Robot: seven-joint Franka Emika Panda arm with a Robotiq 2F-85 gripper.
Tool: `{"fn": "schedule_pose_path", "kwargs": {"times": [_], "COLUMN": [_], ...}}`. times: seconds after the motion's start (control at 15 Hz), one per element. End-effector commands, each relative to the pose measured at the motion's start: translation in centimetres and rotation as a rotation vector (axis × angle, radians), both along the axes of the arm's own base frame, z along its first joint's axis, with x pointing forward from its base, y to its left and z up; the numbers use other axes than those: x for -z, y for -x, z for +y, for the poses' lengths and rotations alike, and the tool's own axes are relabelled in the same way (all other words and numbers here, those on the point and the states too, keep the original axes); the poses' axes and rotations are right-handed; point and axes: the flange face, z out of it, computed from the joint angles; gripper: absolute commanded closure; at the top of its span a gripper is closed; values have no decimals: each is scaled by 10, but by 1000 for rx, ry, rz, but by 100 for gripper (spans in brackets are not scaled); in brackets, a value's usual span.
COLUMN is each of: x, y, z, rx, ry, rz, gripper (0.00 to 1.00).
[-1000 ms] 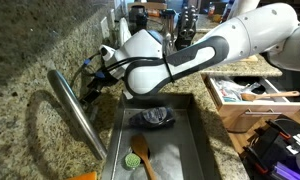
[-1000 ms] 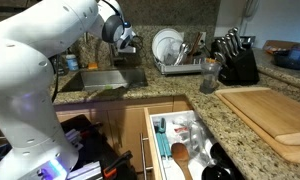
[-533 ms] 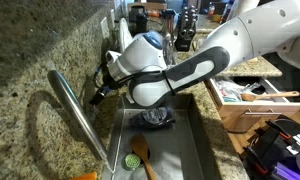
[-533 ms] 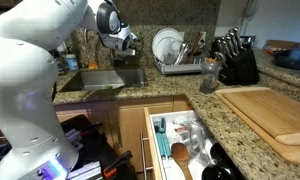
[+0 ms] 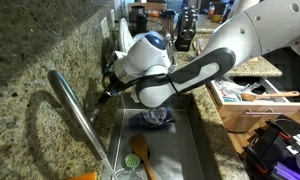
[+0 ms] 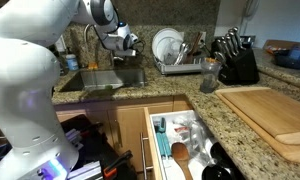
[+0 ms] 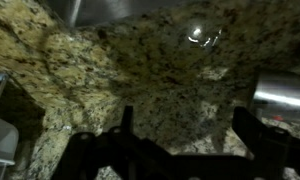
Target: Open the tap, remove the wooden spoon from the open drawer, put it on the chopping board, and then close the drawer
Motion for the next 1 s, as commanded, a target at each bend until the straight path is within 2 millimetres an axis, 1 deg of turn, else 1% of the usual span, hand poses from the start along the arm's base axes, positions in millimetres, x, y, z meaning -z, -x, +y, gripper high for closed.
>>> {"fn": "schedule_pose_path", "kwargs": {"times": [0.0, 0.13, 0.27, 0.33, 0.4, 0.47, 0.53, 0.6, 0.67, 0.73, 0.8, 0.87, 0.93], "x": [-45, -86, -115, -126, -126, -121, -113, -111, -106, -97, -94, -101, -95], "y": [20, 45, 76, 93, 103, 111, 121, 134, 154, 173, 182, 158, 170], "z": [9, 25, 42, 47, 43, 37, 36, 32, 34, 31, 27, 47, 45], "rx": [-70, -118, -165, -180, -181, -174, -172, -179, -187, -128, -71, -156, -128], "ry": [-123, -236, -335, -369, -386, -408, -433, -456, -468, -429, -400, -454, -440], "rz": [-16, -35, 23, 84, 121, 155, 197, 240, 304, 376, 399, 357, 388], "gripper": [0, 0, 0, 0, 0, 0, 0, 0, 0, 0, 0, 0, 0]}}
